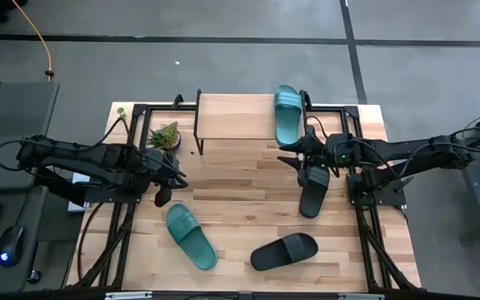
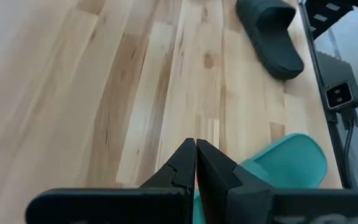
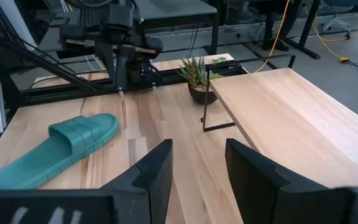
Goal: Pick and place slides into the shelf
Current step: Put the green slide on the shelf
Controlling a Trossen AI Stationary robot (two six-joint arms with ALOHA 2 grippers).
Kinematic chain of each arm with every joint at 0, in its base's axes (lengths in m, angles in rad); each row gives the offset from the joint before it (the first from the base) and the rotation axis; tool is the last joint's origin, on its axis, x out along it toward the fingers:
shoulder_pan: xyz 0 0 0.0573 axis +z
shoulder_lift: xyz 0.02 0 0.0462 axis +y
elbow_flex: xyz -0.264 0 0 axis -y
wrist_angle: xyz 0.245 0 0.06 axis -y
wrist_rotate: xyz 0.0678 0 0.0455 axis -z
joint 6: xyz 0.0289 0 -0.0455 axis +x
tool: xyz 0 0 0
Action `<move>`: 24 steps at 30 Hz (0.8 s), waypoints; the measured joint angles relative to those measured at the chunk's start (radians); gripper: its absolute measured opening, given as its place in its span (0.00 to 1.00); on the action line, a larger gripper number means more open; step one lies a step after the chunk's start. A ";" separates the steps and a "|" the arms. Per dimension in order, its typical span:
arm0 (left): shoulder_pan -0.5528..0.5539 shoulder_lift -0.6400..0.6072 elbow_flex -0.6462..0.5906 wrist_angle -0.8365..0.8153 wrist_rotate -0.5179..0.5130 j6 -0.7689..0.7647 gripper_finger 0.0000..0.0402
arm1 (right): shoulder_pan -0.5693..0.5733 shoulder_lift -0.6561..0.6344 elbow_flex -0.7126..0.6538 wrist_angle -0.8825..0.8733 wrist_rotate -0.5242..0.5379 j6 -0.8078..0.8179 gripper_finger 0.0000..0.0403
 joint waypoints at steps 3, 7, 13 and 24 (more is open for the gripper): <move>-0.001 0.000 -0.029 0.002 0.001 -0.061 0.01 | 0.000 0.000 0.000 0.000 0.000 0.000 0.35; -0.017 0.000 -0.077 0.000 0.025 -0.130 0.01 | 0.000 0.000 0.000 0.000 -0.004 -0.003 0.35; -0.044 0.000 -0.124 0.000 0.137 -0.289 0.01 | 0.000 0.000 0.000 0.000 -0.022 -0.042 0.35; -0.092 0.000 -0.131 0.004 0.129 -0.435 0.01 | 0.000 0.000 0.000 -0.030 -0.057 -0.068 0.35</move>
